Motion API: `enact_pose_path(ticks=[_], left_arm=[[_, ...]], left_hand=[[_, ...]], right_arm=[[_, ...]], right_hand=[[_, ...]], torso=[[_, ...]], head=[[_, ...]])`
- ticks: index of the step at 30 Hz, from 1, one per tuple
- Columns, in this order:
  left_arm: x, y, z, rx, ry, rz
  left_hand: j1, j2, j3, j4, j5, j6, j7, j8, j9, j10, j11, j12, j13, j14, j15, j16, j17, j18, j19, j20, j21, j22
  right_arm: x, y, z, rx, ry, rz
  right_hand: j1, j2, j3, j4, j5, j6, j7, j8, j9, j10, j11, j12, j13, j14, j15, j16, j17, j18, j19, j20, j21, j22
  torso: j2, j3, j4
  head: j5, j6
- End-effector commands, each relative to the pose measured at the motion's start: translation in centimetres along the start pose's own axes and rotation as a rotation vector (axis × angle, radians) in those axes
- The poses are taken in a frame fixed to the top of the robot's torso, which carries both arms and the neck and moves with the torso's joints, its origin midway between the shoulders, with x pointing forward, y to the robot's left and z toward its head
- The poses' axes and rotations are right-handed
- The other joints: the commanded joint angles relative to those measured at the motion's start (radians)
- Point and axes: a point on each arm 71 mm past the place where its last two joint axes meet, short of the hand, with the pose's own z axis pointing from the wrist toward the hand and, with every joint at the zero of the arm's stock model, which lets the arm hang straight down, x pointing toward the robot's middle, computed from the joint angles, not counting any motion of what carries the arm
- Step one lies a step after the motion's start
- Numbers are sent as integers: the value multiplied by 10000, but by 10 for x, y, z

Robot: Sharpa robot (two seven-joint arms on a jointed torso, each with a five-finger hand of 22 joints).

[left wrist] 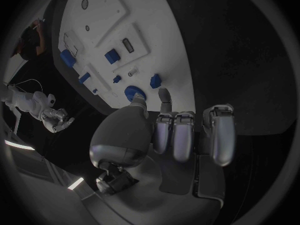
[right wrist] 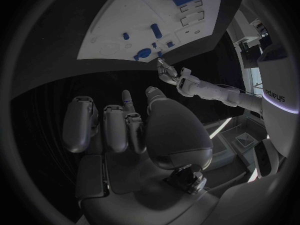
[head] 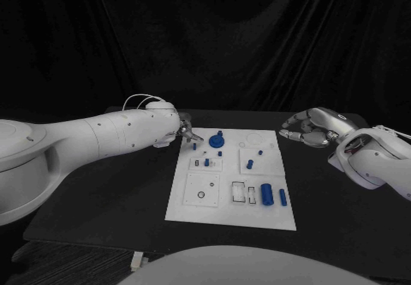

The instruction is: Assemble the parts on the task board

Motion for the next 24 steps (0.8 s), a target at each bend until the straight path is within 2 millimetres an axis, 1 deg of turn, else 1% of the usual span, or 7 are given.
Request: enact_pose_path(ticks=[1, 7, 9, 11, 14, 18, 24], left_arm=[[2, -4, 1, 206, 209, 16], [4, -6, 2, 195, 347, 81], [4, -6, 2, 186, 391, 99], [5, -7, 2, 181, 427, 113], [6, -8, 3, 162, 493, 138], [7, -8, 4, 127, 585, 170], [10, -9, 4, 91, 700, 207]], left_hand=[[91, 95, 44, -53, 74, 4, 6, -97, -33, 1033, 71, 36, 2635, 1041, 60, 27, 2633, 48, 274, 86, -46, 2174], [248, 125, 98, -95, 220, 39, 19, -215, -108, 1033, 85, 36, 2635, 1041, 78, 27, 2633, 57, 249, 107, -80, 2163], [332, 138, 126, -110, 352, 62, 24, -284, -147, 1033, 93, 36, 2635, 1041, 86, 27, 2633, 61, 237, 118, -96, 2158], [369, 146, 140, -117, 420, 66, 27, -315, -162, 1033, 95, 36, 2635, 1041, 89, 27, 2633, 60, 238, 122, -92, 2160], [429, 154, 161, -128, 518, 70, 32, -372, -190, 1033, 101, 36, 2635, 1041, 95, 27, 2633, 63, 230, 129, -102, 2157], [460, 158, 172, -134, 567, 70, 36, -403, -207, 1033, 104, 36, 2635, 1041, 99, 27, 2633, 65, 225, 132, -110, 2154], [490, 164, 185, -141, 611, 71, 39, -433, -222, 1033, 107, 36, 2635, 1041, 102, 27, 2633, 69, 214, 135, -126, 2149]], right_arm=[[1, -1, 0, 174, 80, 6], [2, 0, 0, 159, 92, 11], [2, 0, 0, 157, 95, 12], [2, 0, 0, 157, 101, 13], [2, 0, 0, 155, 104, 14], [2, 0, 0, 149, 106, 16], [2, 0, 0, 153, 106, 14]], right_hand=[[30, 73, -21, 3, 63, 93, 8, -14, -16, 797, 40, -44, 2270, 425, 31, -61, -12, 189, 14, 23, -66, 1625], [42, 75, -16, -3, 112, 100, 5, -15, -24, 796, 36, -46, 2267, 427, 27, -57, -7, 190, 13, 19, -76, 1623], [42, 75, -16, -3, 112, 100, 5, -15, -24, 796, 36, -46, 2267, 427, 27, -57, -7, 190, 13, 19, -76, 1623], [48, 76, -13, -5, 135, 102, 4, -17, -29, 795, 35, -47, 2265, 425, 25, -62, -18, 189, 15, 17, -73, 1624], [48, 76, -13, -5, 135, 102, 4, -17, -29, 795, 35, -47, 2265, 425, 25, -62, -18, 189, 15, 17, -73, 1624], [54, 79, -9, -7, 159, 105, 3, -18, -33, 794, 33, -49, 2261, 426, 23, -61, -17, 190, 14, 16, -79, 1623], [59, 80, -6, -8, 182, 106, 2, -20, -36, 793, 32, -50, 2260, 425, 22, -65, -24, 191, 15, 14, -82, 1623]], torso=[[5, 2, 1], [2, -7, 3], [3, -13, 9], [2, -5, 11], [2, -3, 5], [6, 3, -1], [7, 2, -1]], head=[[20, 0], [25, 0], [11, 0], [11, 0], [11, 0], [17, 0], [7, 0]])
